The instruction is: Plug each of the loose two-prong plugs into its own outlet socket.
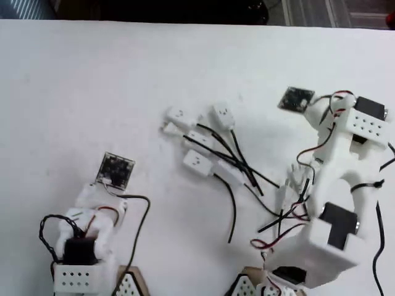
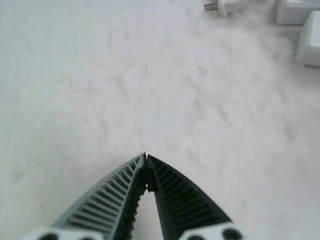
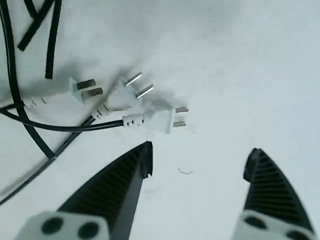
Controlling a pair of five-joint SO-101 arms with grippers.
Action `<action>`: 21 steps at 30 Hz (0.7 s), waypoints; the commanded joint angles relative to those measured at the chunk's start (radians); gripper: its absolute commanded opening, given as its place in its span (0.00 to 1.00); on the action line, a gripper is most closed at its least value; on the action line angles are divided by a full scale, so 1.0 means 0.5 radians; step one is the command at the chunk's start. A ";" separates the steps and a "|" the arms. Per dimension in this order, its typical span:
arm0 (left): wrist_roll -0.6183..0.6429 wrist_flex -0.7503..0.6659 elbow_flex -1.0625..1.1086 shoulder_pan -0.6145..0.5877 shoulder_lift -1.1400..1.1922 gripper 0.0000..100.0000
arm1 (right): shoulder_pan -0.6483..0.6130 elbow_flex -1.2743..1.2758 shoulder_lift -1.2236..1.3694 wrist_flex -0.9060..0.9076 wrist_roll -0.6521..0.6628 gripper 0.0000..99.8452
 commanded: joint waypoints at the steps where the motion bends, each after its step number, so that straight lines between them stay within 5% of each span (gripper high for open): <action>1: -0.009 -0.034 -0.006 0.014 -0.014 0.02 | 0.106 -0.015 0.118 -0.054 0.264 0.41; 11: -0.009 -0.037 -0.006 0.014 -0.014 0.02 | 0.207 0.178 0.201 -0.078 0.672 0.46; 21: -0.009 -0.037 -0.006 0.014 -0.014 0.02 | 0.008 0.789 0.192 -0.996 0.491 0.36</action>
